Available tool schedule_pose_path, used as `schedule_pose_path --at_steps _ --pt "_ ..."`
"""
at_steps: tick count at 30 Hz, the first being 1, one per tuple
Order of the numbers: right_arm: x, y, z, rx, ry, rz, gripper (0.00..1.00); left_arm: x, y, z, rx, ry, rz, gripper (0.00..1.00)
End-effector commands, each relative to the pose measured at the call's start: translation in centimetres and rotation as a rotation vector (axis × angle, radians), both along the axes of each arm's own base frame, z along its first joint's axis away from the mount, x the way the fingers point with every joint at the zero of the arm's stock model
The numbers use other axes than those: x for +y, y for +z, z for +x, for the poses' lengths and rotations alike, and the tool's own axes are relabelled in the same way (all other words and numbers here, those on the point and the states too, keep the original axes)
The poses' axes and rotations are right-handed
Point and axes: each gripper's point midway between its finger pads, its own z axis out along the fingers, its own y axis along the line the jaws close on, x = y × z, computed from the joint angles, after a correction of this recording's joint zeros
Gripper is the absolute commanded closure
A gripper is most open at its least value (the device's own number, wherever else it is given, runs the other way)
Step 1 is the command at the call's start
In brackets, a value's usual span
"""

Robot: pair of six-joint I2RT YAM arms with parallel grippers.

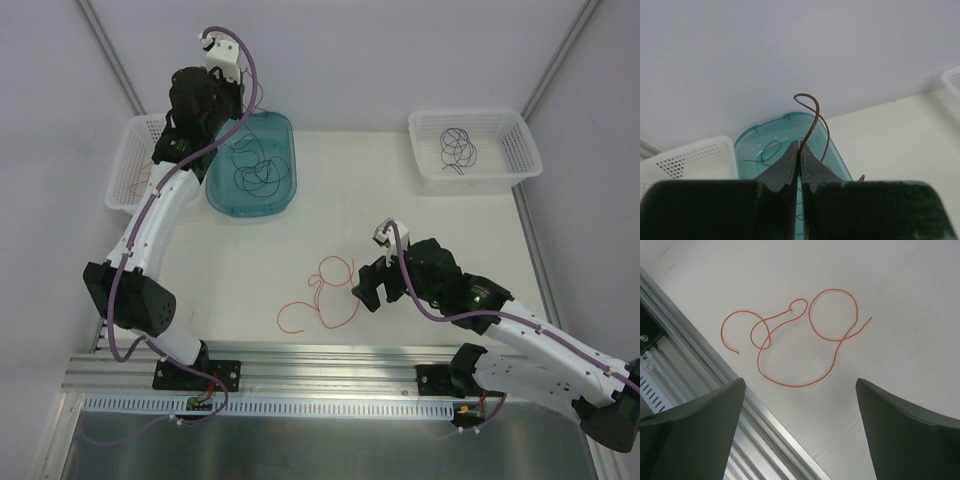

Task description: Untangle the cables

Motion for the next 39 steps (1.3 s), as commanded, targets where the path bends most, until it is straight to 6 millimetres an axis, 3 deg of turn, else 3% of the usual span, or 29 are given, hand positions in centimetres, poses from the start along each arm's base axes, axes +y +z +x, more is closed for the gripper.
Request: schedule_pose_path --at_steps 1,2,3,5,6,9,10,14,15,16,17,19,20,22,25,26,27,29,30,32,34,39 --pt "-0.6 -0.3 0.0 0.007 -0.026 -0.011 0.03 1.6 -2.3 3.5 0.049 0.026 -0.024 1.00" --pt "-0.6 -0.5 0.0 0.011 -0.025 -0.016 0.03 2.1 -3.5 4.3 0.072 0.040 -0.027 1.00" --pt "-0.7 -0.5 -0.1 0.012 -0.025 -0.017 0.03 2.2 -6.3 5.7 0.129 0.049 -0.041 1.00" --pt "-0.8 -0.8 -0.1 0.019 -0.027 -0.025 0.03 2.7 -9.5 7.1 0.194 0.047 -0.052 1.00" --pt "-0.9 -0.8 -0.1 0.019 -0.033 -0.029 0.03 2.5 -12.6 7.9 0.258 0.045 -0.064 1.00" --pt "-1.0 -0.8 0.1 0.020 -0.044 -0.034 0.03 2.3 -17.7 8.7 0.360 0.052 -0.075 0.95" --pt "-1.1 -0.8 0.1 0.023 -0.046 -0.037 0.03 2.5 -19.4 8.4 0.395 0.062 -0.079 0.89" --pt "-1.1 -0.2 0.1 0.011 -0.048 -0.027 0.03 2.7 -21.3 6.2 0.458 0.079 -0.120 0.70" --pt "-1.2 -0.3 0.1 0.012 -0.054 -0.026 0.03 2.9 -21.1 5.2 0.460 0.089 -0.126 0.64" --pt "-1.2 -0.1 0.0 0.011 -0.053 -0.019 0.03 3.1 -20.9 4.6 0.461 0.096 -0.134 0.44" --pt "-1.3 -0.1 0.0 0.010 -0.055 -0.016 0.03 3.2 -20.6 4.0 0.461 0.104 -0.153 0.34" --pt "-1.4 -0.1 -0.2 0.016 -0.059 -0.009 0.03 3.4 -19.6 2.1 0.452 0.114 -0.174 0.20" --pt "-1.7 0.3 -0.3 0.007 -0.068 0.004 0.03 3.2 -17.9 1.0 0.424 0.107 -0.199 0.11" --pt "-2.1 0.4 -0.4 0.007 -0.085 0.014 0.03 2.5 -18.7 -1.1 0.454 0.079 -0.215 0.03" --pt "-3.5 0.5 -0.2 -0.009 -0.144 0.006 0.03 -0.2 -18.8 -4.9 0.475 0.014 -0.244 0.01" --pt "-4.2 0.5 0.1 -0.019 -0.181 -0.008 0.03 -1.0 -17.9 -6.3 0.465 -0.009 -0.272 0.01" --pt "-4.9 0.2 0.1 -0.015 -0.207 -0.029 0.03 -3.2 -19.6 -8.3 0.508 -0.058 -0.260 0.01" --pt "-6.1 0.1 0.5 -0.022 -0.280 -0.040 0.03 -5.2 -19.8 -10.8 0.519 -0.116 -0.261 0.01" --pt "-6.7 -0.3 0.5 -0.018 -0.301 -0.056 0.03 -7.2 -21.6 -13.0 0.564 -0.168 -0.239 0.01" --pt "-7.7 -0.4 0.6 -0.026 -0.355 -0.049 0.03 -8.8 -22.6 -15.5 0.597 -0.209 -0.246 0.01" --pt "-8.4 -0.5 0.6 -0.028 -0.388 -0.046 0.03 -10.7 -25.1 -18.6 0.669 -0.265 -0.221 0.01" --pt "-9.4 -0.8 0.8 -0.034 -0.456 -0.029 0.03 -13.1 -29.6 -24.3 0.804 -0.301 -0.156 0.01"
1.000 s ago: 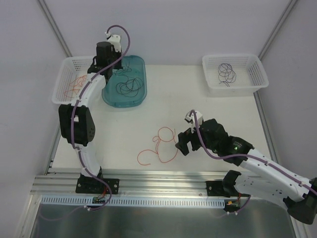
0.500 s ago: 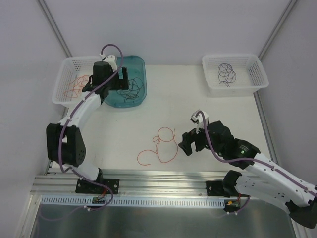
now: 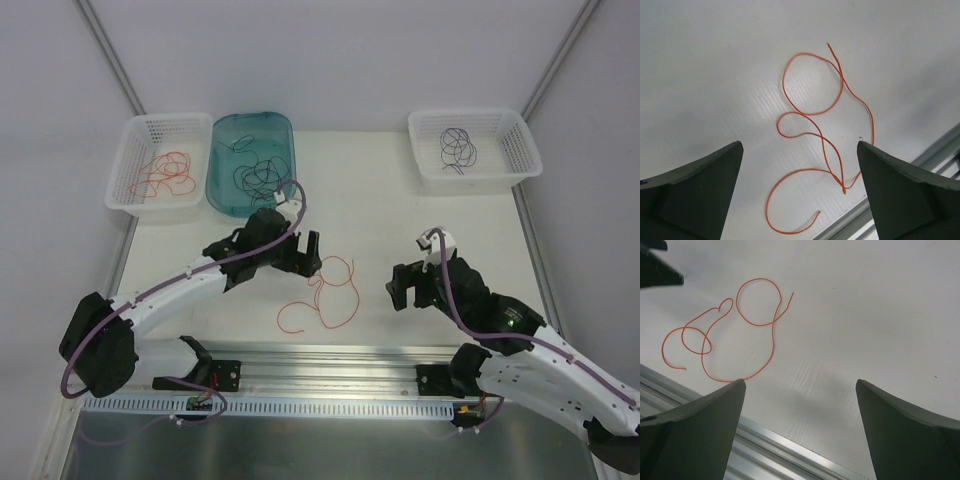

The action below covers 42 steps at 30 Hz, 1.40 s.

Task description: Untangle the cables

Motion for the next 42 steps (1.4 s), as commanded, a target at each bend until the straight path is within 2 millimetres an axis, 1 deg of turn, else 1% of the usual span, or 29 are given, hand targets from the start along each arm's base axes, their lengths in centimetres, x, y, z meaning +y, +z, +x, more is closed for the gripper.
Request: schedule_pose_path --at_steps 1,2,4,5,8,10,11,13,14,15,16,17,18,19,21,22,23,25,26,28,31,32,34,35,37,38,40,41,42 --pt "-1.2 -0.1 0.5 -0.009 -0.093 0.012 0.03 -1.5 -1.1 -3.1 0.059 -0.002 -0.006 0.01" --pt "-1.2 -0.2 0.6 -0.008 -0.096 0.009 0.03 -2.3 -1.9 -4.4 0.067 -0.029 0.021 0.01" --pt "-1.0 -0.2 0.6 -0.004 -0.097 0.013 0.03 -3.0 -2.8 -5.4 0.098 -0.022 0.032 0.01" --pt "-0.9 -0.3 0.6 -0.002 -0.092 0.014 0.03 -3.7 -3.9 -6.4 0.122 -0.047 0.054 0.01" --pt "-0.6 -0.4 0.6 0.005 -0.084 0.011 0.03 -4.4 -6.4 -7.2 0.167 -0.046 0.123 0.01" --pt "-0.6 -0.5 0.7 0.005 -0.081 0.005 0.03 -4.9 -7.6 -7.8 0.202 -0.041 0.145 0.03" --pt "-0.6 -0.5 0.6 0.008 -0.080 0.005 0.03 -5.0 -8.5 -7.9 0.225 -0.032 0.164 0.08" --pt "-0.7 -0.5 0.6 0.007 -0.077 0.001 0.03 -5.2 -9.2 -8.1 0.245 -0.029 0.177 0.16" --pt "-0.7 -0.7 0.5 0.011 -0.075 0.000 0.03 -5.3 -9.3 -8.1 0.249 -0.026 0.181 0.31" --pt "-0.6 -0.8 0.5 0.013 -0.070 -0.001 0.03 -5.4 -9.3 -8.1 0.249 -0.026 0.179 0.36" --pt "-0.5 -1.0 0.4 0.017 -0.067 0.003 0.03 -5.5 -9.0 -8.1 0.245 -0.030 0.173 0.45" --pt "-0.2 -1.4 0.4 0.024 -0.057 0.006 0.03 -5.6 -8.4 -8.0 0.232 -0.032 0.160 0.53" --pt "0.0 -1.6 0.4 0.029 -0.053 0.009 0.03 -5.6 -8.1 -8.0 0.224 -0.038 0.154 0.66" --pt "0.2 -2.1 0.4 0.041 -0.049 0.000 0.03 -5.6 -7.7 -7.9 0.210 -0.044 0.150 0.74" --pt "0.8 -2.7 0.5 0.057 -0.042 0.001 0.03 -5.5 -6.2 -7.7 0.175 -0.040 0.120 0.85" --pt "1.1 -3.2 0.5 0.071 -0.035 -0.005 0.03 -5.4 -5.1 -7.6 0.148 -0.041 0.101 0.93" --pt "1.5 -3.2 0.7 0.070 -0.028 0.003 0.03 -5.2 -4.7 -7.5 0.135 -0.042 0.096 0.97" --pt "1.9 -3.7 0.7 0.084 -0.021 0.004 0.03 -4.9 -3.6 -7.5 0.102 -0.052 0.081 1.00" --pt "2.5 -3.8 0.8 0.086 -0.009 0.019 0.03 -4.8 -2.3 -7.5 0.075 -0.057 0.055 1.00" --pt "3.1 -4.5 0.8 0.112 -0.001 0.020 0.03 -4.4 -1.2 -7.7 0.047 -0.076 0.049 1.00" --pt "4.7 -5.2 0.4 0.155 0.039 0.069 0.03 -3.9 2.1 -7.9 -0.027 -0.105 -0.001 1.00" --pt "5.5 -4.9 0.6 0.150 0.049 0.100 0.03 -3.6 2.9 -7.9 -0.047 -0.104 -0.008 1.00" --pt "6.1 -5.3 0.5 0.174 0.059 0.110 0.03 -2.8 4.2 -7.5 -0.095 -0.100 -0.007 1.00" --pt "6.3 -5.3 0.4 0.180 0.064 0.117 0.03 -2.1 5.8 -7.4 -0.126 -0.093 -0.024 1.00" --pt "6.3 -5.5 0.5 0.183 0.062 0.114 0.03 -0.8 7.4 -6.5 -0.170 -0.070 -0.023 1.00" --pt "6.3 -5.4 0.5 0.181 0.061 0.117 0.03 -0.3 9.4 -6.3 -0.207 -0.061 -0.054 1.00" --pt "6.2 -5.3 0.5 0.172 0.059 0.117 0.03 1.2 10.8 -5.6 -0.230 -0.041 -0.056 0.98" --pt "6.0 -5.3 0.5 0.169 0.055 0.115 0.03 1.6 12.7 -5.5 -0.260 -0.040 -0.089 0.97" --pt "5.8 -5.2 0.5 0.165 0.051 0.114 0.03 2.2 13.3 -5.2 -0.265 -0.033 -0.091 0.97"
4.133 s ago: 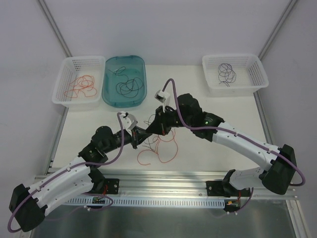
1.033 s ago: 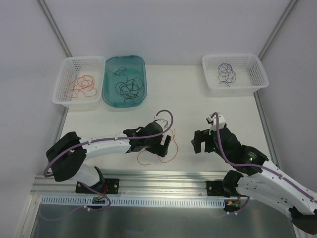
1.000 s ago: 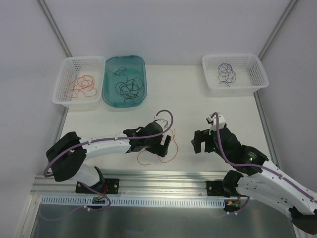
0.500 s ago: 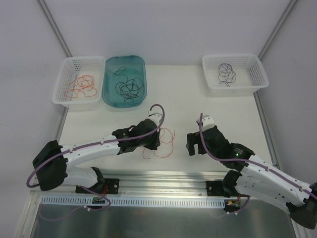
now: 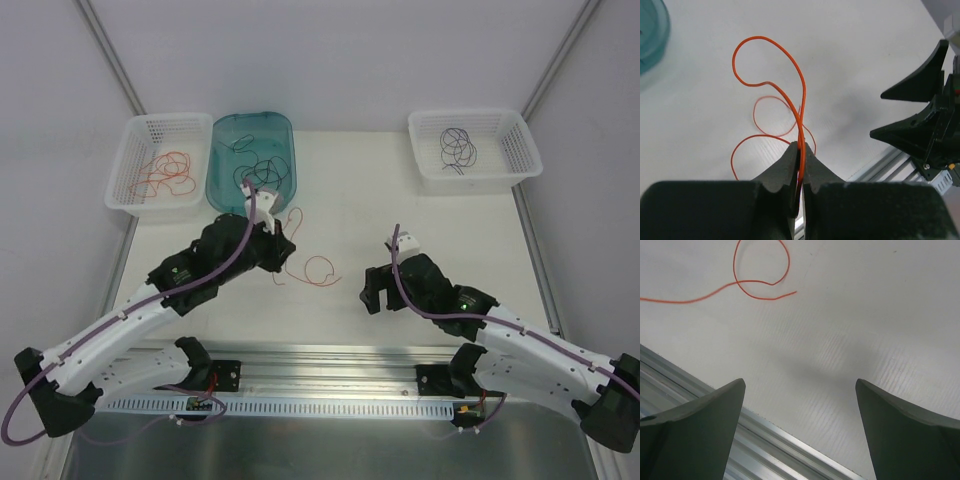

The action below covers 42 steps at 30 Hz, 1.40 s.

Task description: Untangle the cables

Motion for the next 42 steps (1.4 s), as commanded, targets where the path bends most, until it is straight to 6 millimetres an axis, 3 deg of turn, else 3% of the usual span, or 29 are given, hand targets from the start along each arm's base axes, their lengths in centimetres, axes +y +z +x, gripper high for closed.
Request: schedule_pose_path --at_steps 1,2,3,7,14,15,16,18,19,21,22,24,27,31,32,36,38,41,42 --pt "0.5 1.4 0.4 -0.032 -0.013 0.067 0.03 2.7 4.7 1.4 -0.101 0.022 -0.016 0.97" --pt "0.2 1.5 0.4 -0.042 -0.019 0.064 0.03 2.8 6.5 1.4 -0.129 0.012 -0.043 0.97" --pt "0.0 1.5 0.3 -0.044 -0.023 0.063 0.03 3.3 7.0 1.6 -0.143 0.010 -0.022 0.97" --pt "-0.6 1.5 0.3 -0.054 -0.032 0.048 0.03 4.8 11.8 3.2 -0.229 0.058 -0.013 0.98" --pt "-1.1 1.3 0.1 -0.053 -0.032 0.036 0.03 8.4 18.4 7.4 -0.317 0.244 -0.052 0.99" --pt "-1.3 1.4 0.0 -0.058 -0.030 0.027 0.03 11.3 21.8 9.4 -0.383 0.376 -0.052 0.98" --pt "-1.3 1.4 0.0 -0.058 -0.030 0.027 0.03 11.3 21.8 9.4 -0.384 0.378 -0.052 0.98" --pt "-1.3 1.5 0.0 -0.061 -0.026 0.025 0.03 13.3 23.8 10.3 -0.427 0.448 -0.053 0.99" --pt "-1.4 1.6 -0.1 -0.064 -0.020 0.019 0.03 13.8 25.8 10.6 -0.464 0.469 -0.065 0.98" --pt "-1.4 1.6 -0.1 -0.064 -0.014 0.015 0.03 15.6 27.4 11.8 -0.501 0.529 -0.043 0.99" --pt "-1.3 1.6 -0.2 -0.062 -0.003 0.011 0.03 16.9 30.1 11.5 -0.558 0.576 -0.053 0.99" --pt "-1.2 2.0 -0.2 -0.064 0.009 0.012 0.03 18.7 33.0 11.9 -0.626 0.635 -0.038 0.99" --pt "-0.9 2.5 -0.3 -0.069 0.032 0.012 0.03 20.8 35.9 12.8 -0.697 0.719 -0.002 0.98" --pt "-0.5 2.9 0.0 -0.083 0.067 -0.010 0.03 23.7 36.2 16.0 -0.709 0.827 0.080 0.98" --pt "-0.4 2.7 0.1 -0.079 0.074 -0.024 0.03 25.2 35.9 16.8 -0.700 0.881 0.094 0.98" --pt "0.6 3.6 0.4 -0.085 0.134 -0.044 0.03 29.4 33.7 21.5 -0.661 1.011 0.121 1.00" --pt "0.9 3.7 0.4 -0.084 0.154 -0.050 0.03 32.2 33.3 22.7 -0.651 1.088 0.096 1.00" --pt "1.4 3.7 0.7 -0.072 0.161 -0.051 0.03 33.9 31.6 25.7 -0.627 1.114 0.101 1.00" --pt "1.5 3.5 0.9 -0.074 0.178 -0.070 0.03 34.4 30.1 27.2 -0.597 1.109 0.113 1.00"
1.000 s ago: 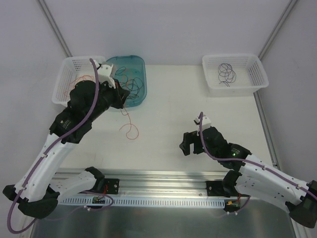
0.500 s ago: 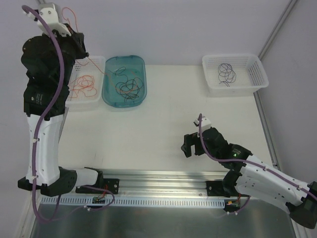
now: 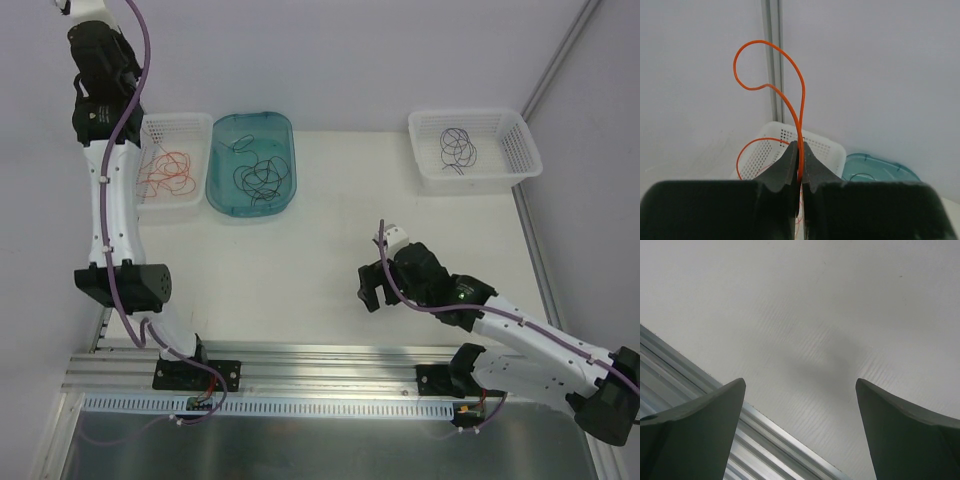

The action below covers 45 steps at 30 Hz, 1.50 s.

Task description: Untangle the cables

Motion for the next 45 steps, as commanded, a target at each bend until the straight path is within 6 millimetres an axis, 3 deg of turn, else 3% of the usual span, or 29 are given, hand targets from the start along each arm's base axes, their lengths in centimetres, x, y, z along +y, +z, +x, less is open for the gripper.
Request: schedule_pose_path --at_steps 1,2,6,11,12,17,18,20,22,23,26,27,33,37,40,43,45 --pt "1.1 1.6 0.7 -0.027 0.051 0.010 0.03 1.6 0.5 1.8 -0.062 0.028 -0.028 1.00" --pt "1.1 1.5 0.8 -0.022 0.053 0.004 0.03 1.7 -0.2 2.5 -0.052 0.023 -0.025 1.00" --pt "1.6 1.3 0.8 0.001 0.067 0.010 0.03 2.5 -6.4 5.9 0.074 0.033 -0.033 1.00" --pt "1.9 0.9 1.0 0.026 0.070 -0.003 0.03 3.8 -13.0 7.9 0.200 0.044 -0.044 0.99" --pt "1.9 0.7 1.0 0.033 0.069 -0.008 0.03 4.0 -15.5 8.5 0.245 0.039 -0.054 0.99" --pt "1.9 1.0 1.2 0.035 0.058 -0.012 0.03 6.4 -24.2 9.5 0.378 0.018 -0.187 0.98" --pt "1.9 1.2 1.3 0.033 0.054 -0.010 0.03 6.5 -25.2 9.7 0.391 0.008 -0.203 0.96" --pt "1.8 1.2 1.3 0.035 0.047 -0.012 0.03 6.0 -27.4 10.3 0.431 -0.050 -0.228 0.77" --pt "1.8 1.4 1.3 0.034 0.045 -0.010 0.03 5.9 -28.1 10.4 0.445 -0.061 -0.233 0.57" --pt "1.7 1.3 1.3 0.040 0.041 -0.020 0.03 5.8 -28.1 10.1 0.447 -0.059 -0.235 0.34" --pt "1.4 1.5 1.5 0.033 0.027 -0.033 0.03 5.9 -27.2 9.2 0.437 -0.045 -0.228 0.07" --pt "1.4 1.7 1.5 0.029 0.026 -0.032 0.03 5.9 -27.0 8.9 0.437 -0.043 -0.228 0.02" --pt "0.2 2.9 1.6 -0.019 -0.011 -0.020 0.03 4.4 -26.2 4.9 0.437 -0.057 -0.263 0.01" --pt "-1.9 4.1 2.0 -0.081 -0.079 -0.047 0.03 1.5 -25.7 1.6 0.431 -0.150 -0.311 0.01" --pt "-4.2 5.0 2.7 -0.129 -0.157 -0.094 0.03 0.0 -26.2 -2.4 0.436 -0.165 -0.347 0.01" --pt "-6.7 6.2 3.4 -0.171 -0.253 -0.137 0.03 -2.3 -27.1 -8.0 0.430 -0.206 -0.370 0.01" --pt "-8.0 7.4 3.7 -0.206 -0.310 -0.127 0.03 -4.1 -27.0 -10.5 0.409 -0.269 -0.374 0.01"
